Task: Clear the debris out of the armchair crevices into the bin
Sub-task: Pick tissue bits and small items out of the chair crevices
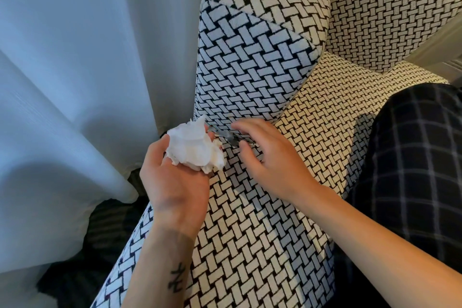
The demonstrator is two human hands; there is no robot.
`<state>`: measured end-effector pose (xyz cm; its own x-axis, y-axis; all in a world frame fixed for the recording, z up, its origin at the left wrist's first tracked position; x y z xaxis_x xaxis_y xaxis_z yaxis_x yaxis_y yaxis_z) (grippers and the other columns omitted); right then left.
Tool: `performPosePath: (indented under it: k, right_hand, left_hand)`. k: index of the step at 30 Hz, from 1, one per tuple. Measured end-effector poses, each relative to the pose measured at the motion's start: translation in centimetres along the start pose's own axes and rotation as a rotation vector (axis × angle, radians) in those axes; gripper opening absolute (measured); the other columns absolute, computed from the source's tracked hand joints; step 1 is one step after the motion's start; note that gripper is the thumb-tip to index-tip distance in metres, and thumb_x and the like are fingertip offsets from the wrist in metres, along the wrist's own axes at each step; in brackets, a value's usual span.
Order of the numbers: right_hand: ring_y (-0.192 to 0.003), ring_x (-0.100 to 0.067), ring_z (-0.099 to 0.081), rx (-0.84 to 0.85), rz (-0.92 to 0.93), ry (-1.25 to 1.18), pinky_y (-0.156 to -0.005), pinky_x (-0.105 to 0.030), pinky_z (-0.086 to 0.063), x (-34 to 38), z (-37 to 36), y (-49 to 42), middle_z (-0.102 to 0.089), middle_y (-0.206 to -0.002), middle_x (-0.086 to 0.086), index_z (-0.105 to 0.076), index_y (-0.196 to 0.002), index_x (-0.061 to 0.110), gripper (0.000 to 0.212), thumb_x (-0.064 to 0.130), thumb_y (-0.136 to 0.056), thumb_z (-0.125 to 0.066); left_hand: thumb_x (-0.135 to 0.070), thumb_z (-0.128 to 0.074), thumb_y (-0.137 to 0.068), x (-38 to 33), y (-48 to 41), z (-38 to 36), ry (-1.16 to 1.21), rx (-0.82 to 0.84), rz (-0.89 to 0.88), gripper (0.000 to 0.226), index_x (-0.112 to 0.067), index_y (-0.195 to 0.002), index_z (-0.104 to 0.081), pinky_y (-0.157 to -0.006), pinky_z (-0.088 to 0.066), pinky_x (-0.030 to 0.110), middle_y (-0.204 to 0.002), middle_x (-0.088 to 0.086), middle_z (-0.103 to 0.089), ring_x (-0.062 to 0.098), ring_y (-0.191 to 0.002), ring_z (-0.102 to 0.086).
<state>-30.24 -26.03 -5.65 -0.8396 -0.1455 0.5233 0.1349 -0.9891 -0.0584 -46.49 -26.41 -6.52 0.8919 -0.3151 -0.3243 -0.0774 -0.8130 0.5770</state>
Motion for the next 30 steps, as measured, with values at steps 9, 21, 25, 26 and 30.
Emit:
performPosePath:
  k: [9,21,25,26,30]
  right_hand:
    - [-0.145,-0.008,-0.035,0.149,-0.115,0.030,-0.115,-0.015,-0.018,1.1,-2.1,-1.4,-0.041,-0.158,0.007,-0.041,-0.154,0.019,0.051,0.022,-0.103,-0.049]
    - [-0.079,-0.011,-0.063,0.134,-0.275,0.022,-0.080,-0.034,-0.056,0.5,-1.0,-0.4,-0.062,-0.117,-0.003,-0.056,-0.139,0.026,0.038,0.031,-0.101,-0.054]
    - [-0.116,-0.014,-0.034,0.216,-0.386,-0.053,-0.098,-0.028,-0.031,0.1,-2.6,-0.8,-0.037,-0.122,0.003,-0.043,-0.147,0.037,0.053,0.047,-0.097,-0.055]
    - [-0.117,-0.015,-0.031,0.192,-0.396,-0.078,-0.098,-0.030,-0.030,0.1,-2.9,-1.0,-0.039,-0.120,0.004,-0.047,-0.143,0.038,0.048,0.048,-0.096,-0.055]
    - [-0.115,-0.016,-0.035,-0.050,-0.457,-0.187,-0.101,-0.033,-0.035,-0.2,-4.1,-1.8,-0.051,-0.101,0.014,-0.066,-0.121,0.033,0.029,0.046,-0.096,-0.060]
  left_hand:
    - [-0.028,-0.046,-0.098,-0.6,-0.2,0.1,-0.011,-0.009,-0.012,0.051,0.000,-0.138,-0.057,-0.097,-0.053,0.038,-0.137,0.022,-0.063,0.036,-0.124,-0.063]
    - [-0.028,-0.047,-0.097,-0.6,-0.5,0.3,-0.017,-0.025,-0.020,0.052,0.001,-0.139,-0.056,-0.099,-0.048,0.038,-0.140,0.025,-0.059,0.033,-0.111,-0.065]
    - [-0.037,-0.046,-0.101,-0.5,-0.3,0.3,-0.030,-0.017,-0.018,0.052,0.000,-0.135,-0.058,-0.115,-0.040,0.045,-0.134,0.023,-0.064,0.033,-0.125,-0.063]
    - [-0.039,-0.046,-0.101,-0.6,-0.2,0.1,-0.041,-0.019,-0.017,0.052,0.000,-0.134,-0.059,-0.113,-0.042,0.045,-0.132,0.023,-0.066,0.034,-0.126,-0.062]
    - [-0.041,-0.046,-0.101,-0.6,0.0,-0.1,-0.072,-0.041,-0.014,0.052,-0.001,-0.133,-0.061,-0.095,-0.051,0.037,-0.132,0.022,-0.066,0.033,-0.128,-0.060]
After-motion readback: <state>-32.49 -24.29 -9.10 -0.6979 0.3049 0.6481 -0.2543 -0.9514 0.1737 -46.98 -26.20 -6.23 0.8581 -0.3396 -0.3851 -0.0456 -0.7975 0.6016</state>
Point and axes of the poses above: each hand's wrist, its own y-axis away from the middle knuckle, its own z-axis out of the back of the hand, x = y × z, the point moved 2 cm from there along -y, towards the middle knuckle
